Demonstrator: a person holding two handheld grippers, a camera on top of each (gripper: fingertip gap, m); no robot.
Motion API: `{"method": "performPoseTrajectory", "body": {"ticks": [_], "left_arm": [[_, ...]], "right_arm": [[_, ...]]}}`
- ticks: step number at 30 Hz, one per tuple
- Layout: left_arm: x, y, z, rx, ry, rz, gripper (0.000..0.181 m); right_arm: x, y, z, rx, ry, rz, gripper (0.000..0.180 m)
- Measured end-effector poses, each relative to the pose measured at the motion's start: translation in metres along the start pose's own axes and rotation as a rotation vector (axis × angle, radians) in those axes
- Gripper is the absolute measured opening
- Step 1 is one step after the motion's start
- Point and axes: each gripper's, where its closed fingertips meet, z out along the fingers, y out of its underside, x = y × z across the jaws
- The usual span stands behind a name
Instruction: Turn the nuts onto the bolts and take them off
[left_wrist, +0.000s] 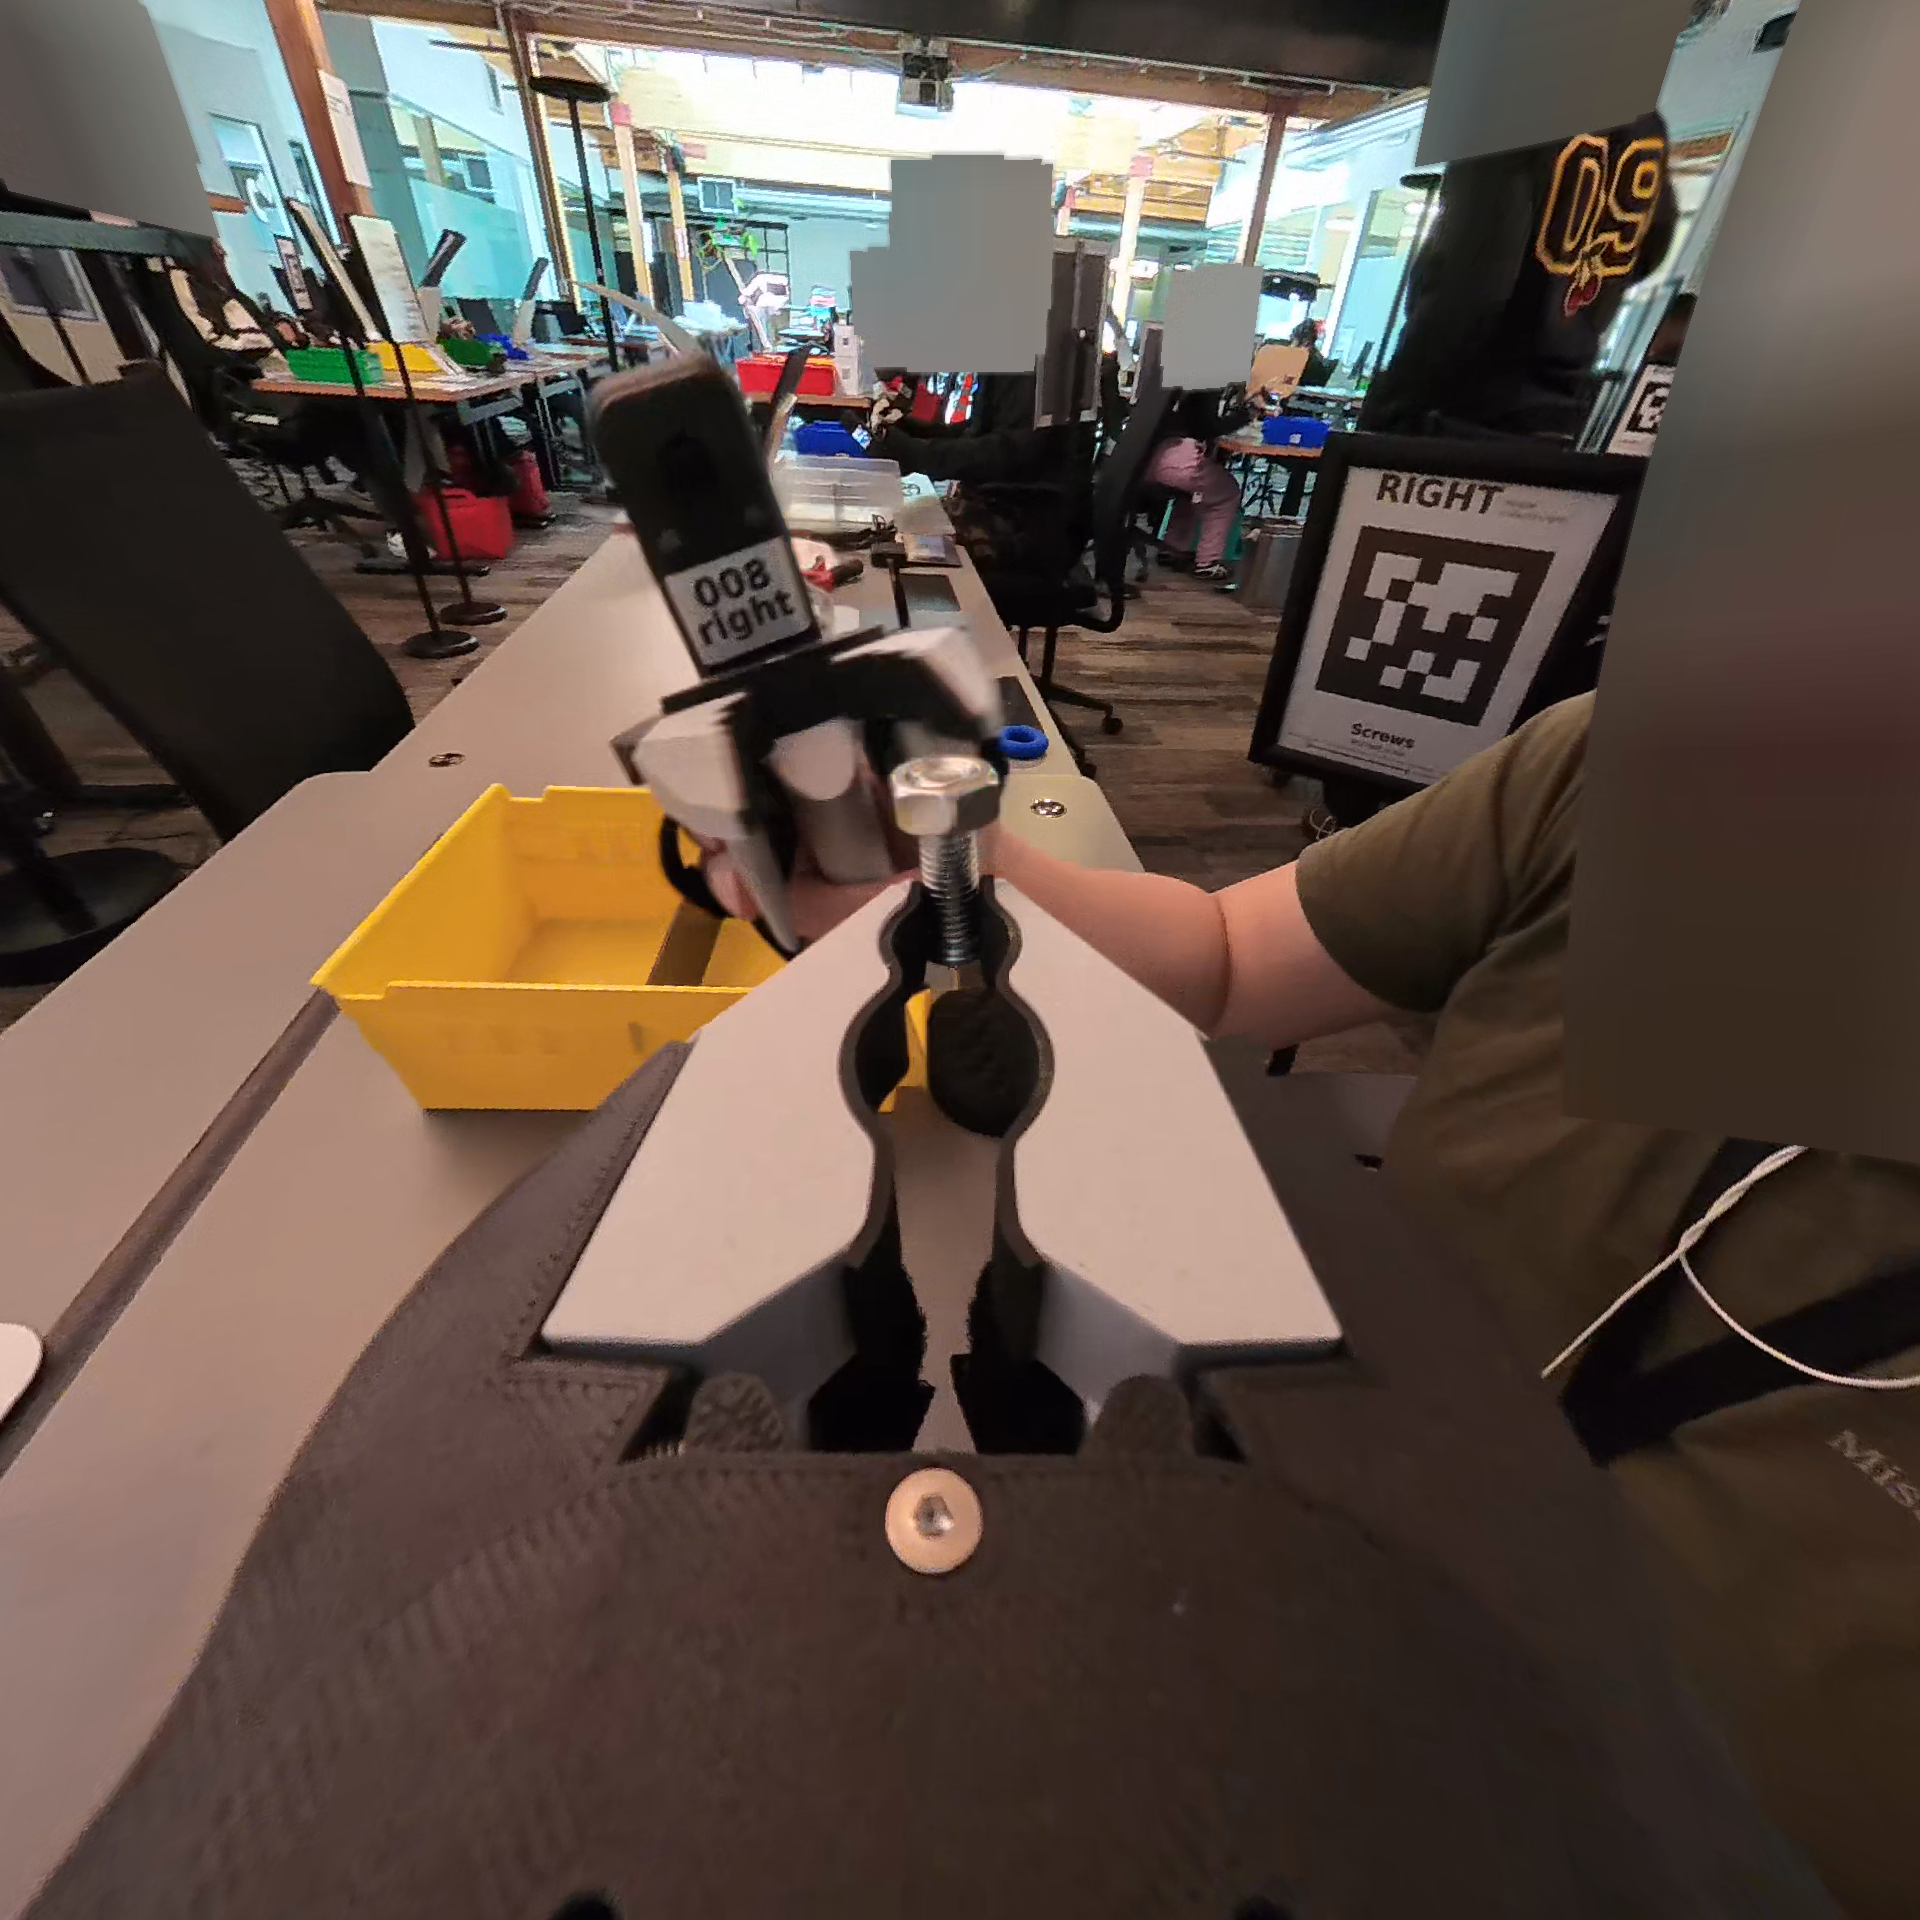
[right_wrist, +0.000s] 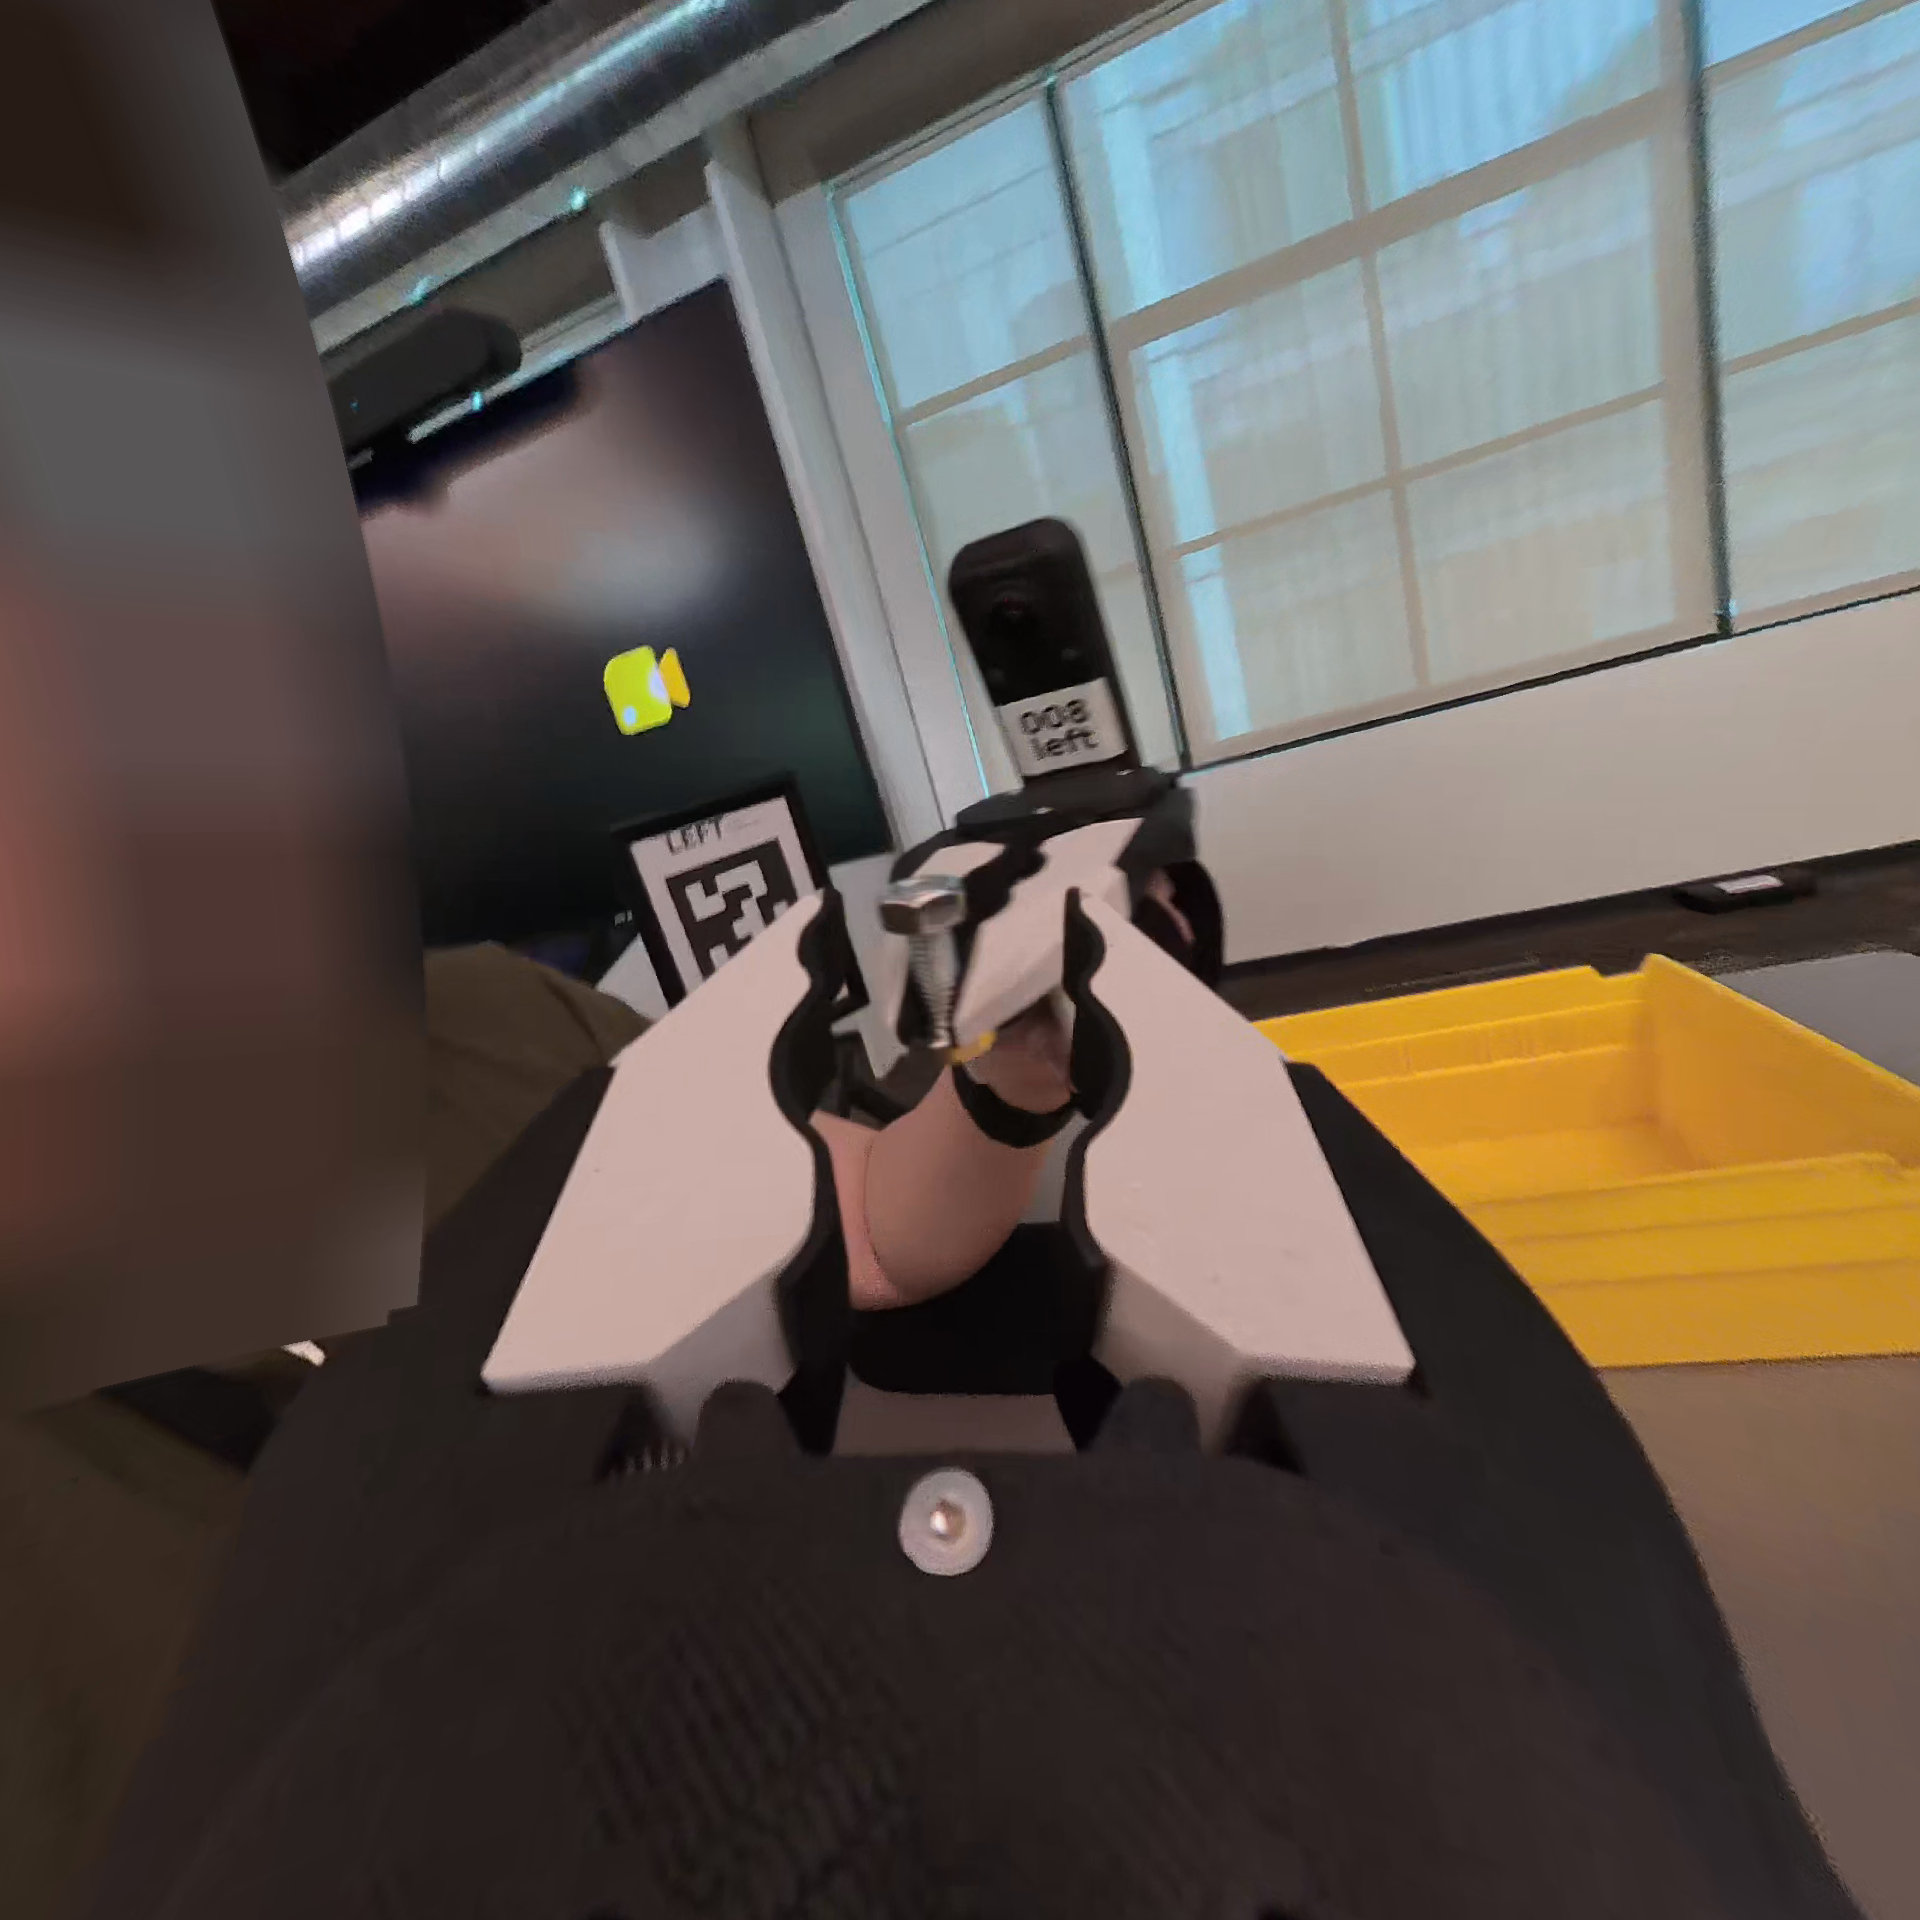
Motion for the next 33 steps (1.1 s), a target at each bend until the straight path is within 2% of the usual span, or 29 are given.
{"method": "performPoseTrajectory", "body": {"ticks": [4, 6, 7, 9, 15, 19, 21, 23, 28, 30, 33], "left_arm": [[0.006, 0.001, 0.004, 0.001, 0.041, -0.006, 0.007], [0.004, 0.0, 0.004, 0.003, 0.025, -0.011, 0.008], [0.003, -0.001, 0.003, 0.008, 0.021, -0.008, 0.007], [0.008, -0.005, -0.001, 0.029, 0.056, -0.025, 0.007], [0.003, -0.003, -0.001, 0.016, 0.024, -0.02, 0.007], [0.006, -0.002, 0.004, 0.011, 0.034, -0.02, 0.008], [0.009, -0.004, 0.002, 0.024, 0.048, -0.016, 0.007], [0.014, -0.009, 0.0, 0.048, 0.079, -0.039, 0.007], [0.006, -0.005, 0.0, 0.02, 0.029, -0.016, 0.007], [0.007, -0.003, 0.002, 0.017, 0.047, -0.028, 0.007], [0.01, -0.002, 0.004, 0.016, 0.056, -0.031, 0.007]], "right_arm": [[0.0, 0.007, 0.012, -0.027, 0.056, -0.069, 0.04], [0.006, 0.003, 0.002, 0.005, 0.023, -0.008, 0.042], [0.015, -0.002, -0.006, 0.039, 0.039, 0.034, 0.035], [0.025, -0.012, -0.021, 0.105, 0.064, 0.058, 0.033], [-0.01, 0.005, 0.01, -0.042, 0.032, -0.1, 0.038], [0.003, 0.001, 0.001, -0.003, 0.04, -0.033, 0.041], [0.026, -0.006, -0.016, 0.041, 0.115, 0.022, 0.022], [0.026, -0.011, -0.023, 0.065, 0.113, 0.022, 0.022], [-0.013, -0.001, 0.006, -0.032, 0.037, -0.107, 0.036], [-0.013, 0.002, 0.012, -0.043, 0.052, -0.116, 0.035], [0.0, -0.003, 0.0, 0.004, 0.046, -0.058, 0.034]]}}
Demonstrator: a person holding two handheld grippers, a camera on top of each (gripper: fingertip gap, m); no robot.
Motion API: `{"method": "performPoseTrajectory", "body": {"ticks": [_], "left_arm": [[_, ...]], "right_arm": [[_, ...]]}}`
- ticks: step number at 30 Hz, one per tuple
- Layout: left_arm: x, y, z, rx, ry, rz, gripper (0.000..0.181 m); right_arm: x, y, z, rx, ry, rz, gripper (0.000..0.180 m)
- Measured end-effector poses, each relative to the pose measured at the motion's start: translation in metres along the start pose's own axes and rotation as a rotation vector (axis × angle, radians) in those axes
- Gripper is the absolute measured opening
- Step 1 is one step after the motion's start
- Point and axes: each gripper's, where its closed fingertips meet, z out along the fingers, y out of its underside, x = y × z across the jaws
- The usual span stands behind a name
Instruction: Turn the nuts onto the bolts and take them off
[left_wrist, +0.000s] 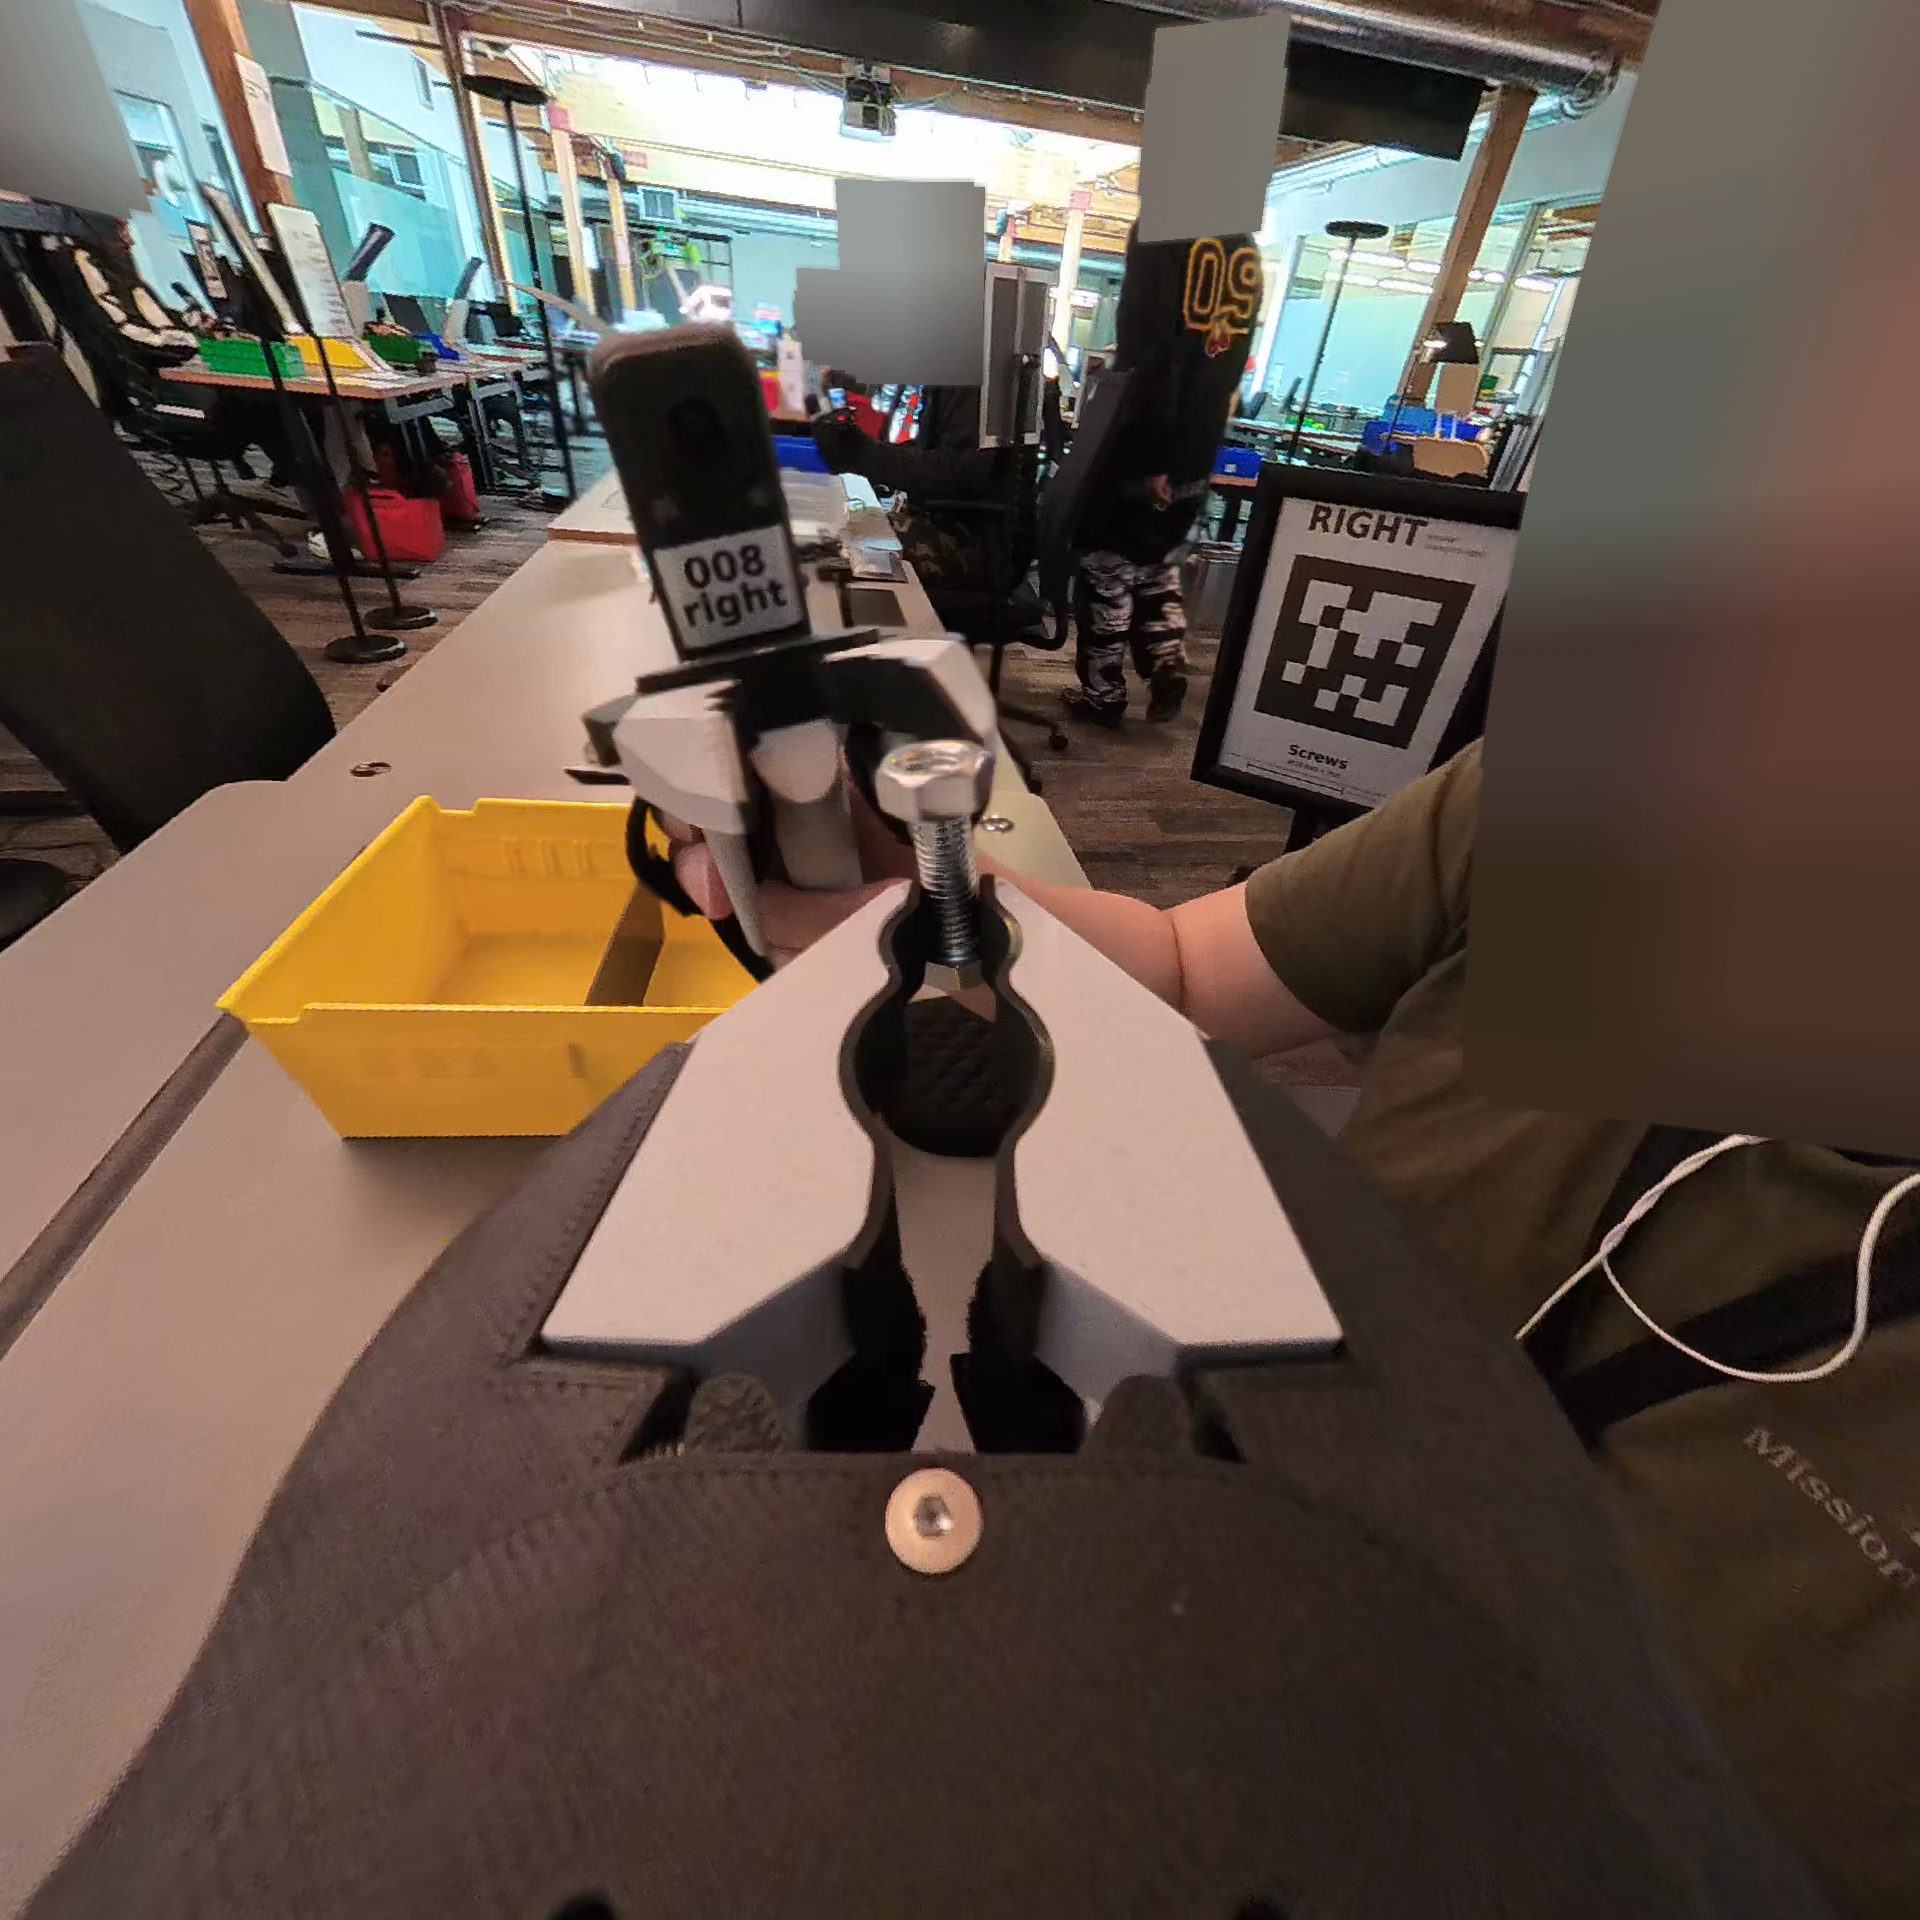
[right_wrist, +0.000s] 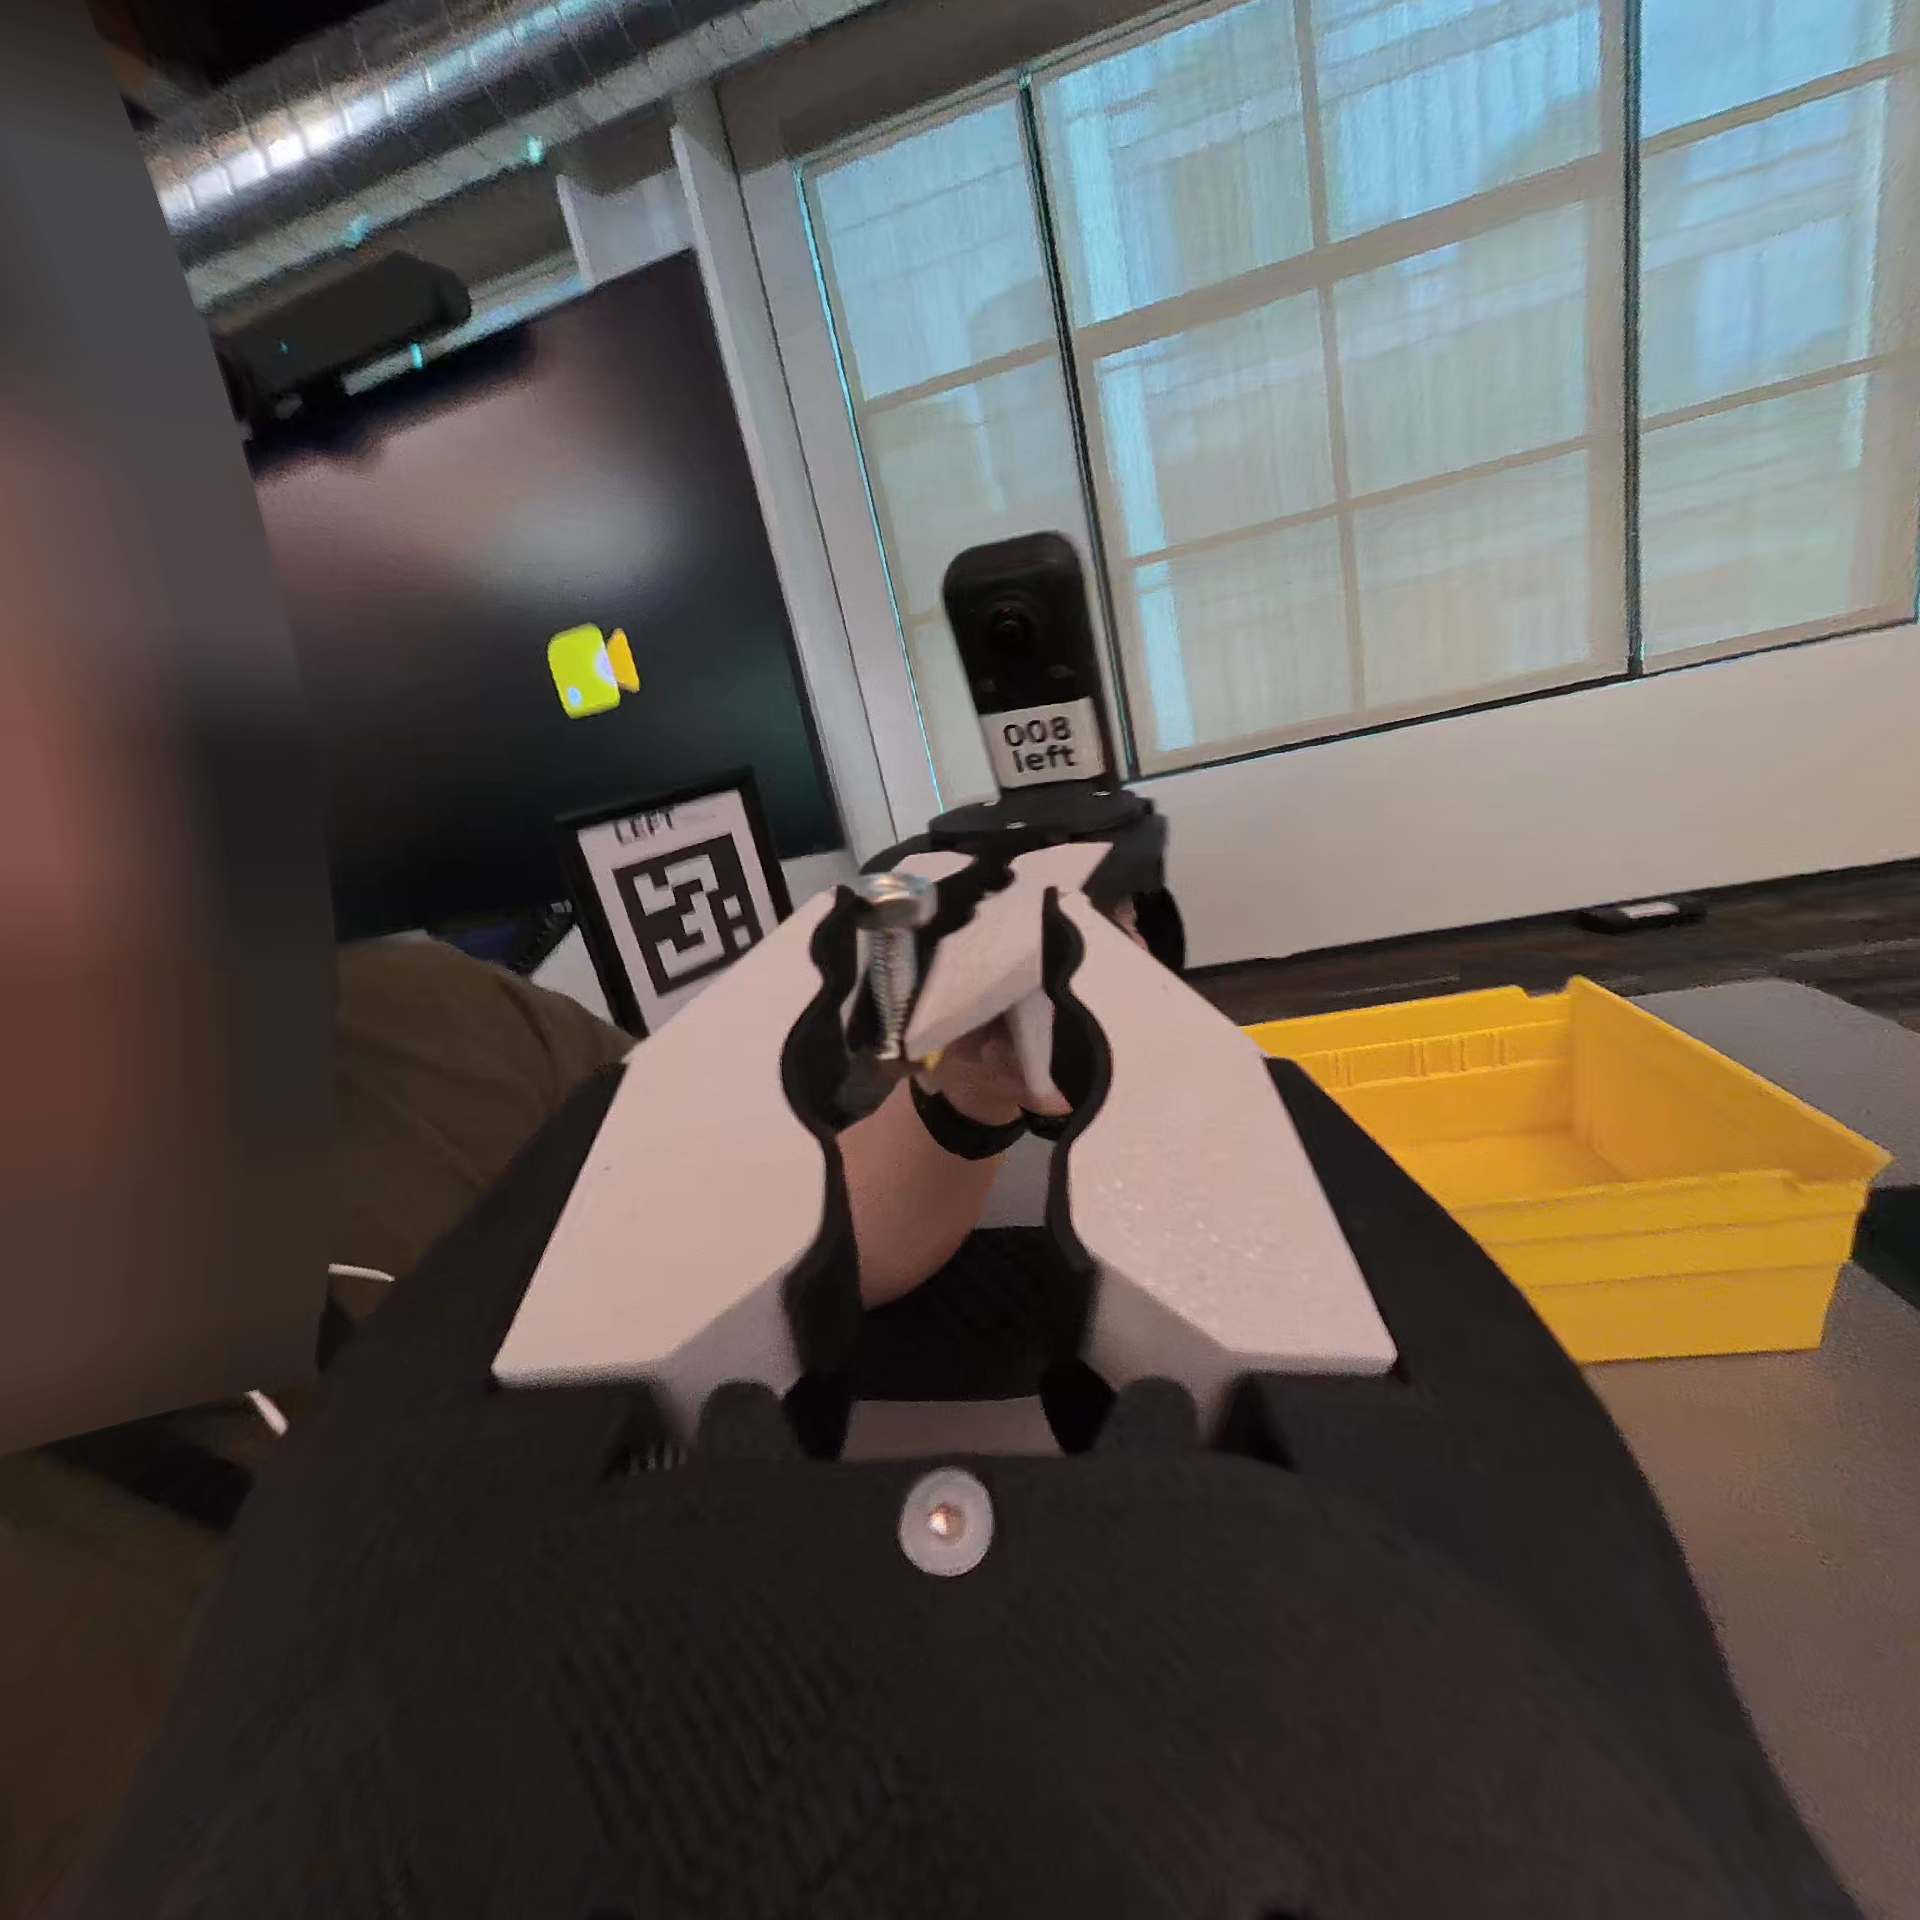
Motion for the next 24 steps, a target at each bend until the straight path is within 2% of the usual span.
{"method": "performPoseTrajectory", "body": {"ticks": [1, 2, 5, 9, 14, 15, 16, 18, 22, 24], "left_arm": [[0.0, -0.001, -0.001, 0.006, -0.002, 0.002, 0.007], [0.003, -0.003, -0.002, 0.016, 0.018, 0.002, 0.007], [0.003, -0.007, -0.005, 0.023, -0.001, 0.011, 0.007], [0.0, -0.003, -0.004, 0.004, -0.014, 0.019, 0.007], [0.0, 0.001, 0.001, -0.007, -0.003, 0.0, 0.008], [-0.002, 0.001, 0.0, -0.007, -0.02, 0.0, 0.008], [-0.001, 0.0, -0.001, 0.001, -0.007, 0.004, 0.007], [0.006, -0.006, -0.003, 0.025, 0.033, -0.011, 0.007], [0.0, -0.003, -0.005, 0.004, -0.017, 0.017, 0.007], [-0.001, -0.002, -0.004, 0.004, -0.019, 0.012, 0.007]], "right_arm": [[0.012, -0.004, -0.008, 0.027, 0.037, 0.039, 0.022], [0.022, -0.007, -0.016, 0.051, 0.066, 0.054, 0.021], [0.019, -0.01, -0.02, 0.044, 0.056, 0.056, 0.023], [-0.014, -0.002, 0.002, -0.027, -0.019, -0.04, 0.036], [-0.001, 0.002, 0.002, -0.017, 0.009, 0.0, 0.032], [0.007, 0.0, -0.003, -0.007, 0.027, 0.031, 0.03], [0.02, 0.0, -0.009, -0.006, 0.089, 0.04, 0.021], [0.028, 0.0, -0.016, -0.019, 0.142, 0.002, 0.022], [-0.011, -0.005, 0.0, -0.028, 0.006, -0.019, 0.033], [-0.017, -0.001, 0.008, -0.048, 0.015, -0.046, 0.033]]}}
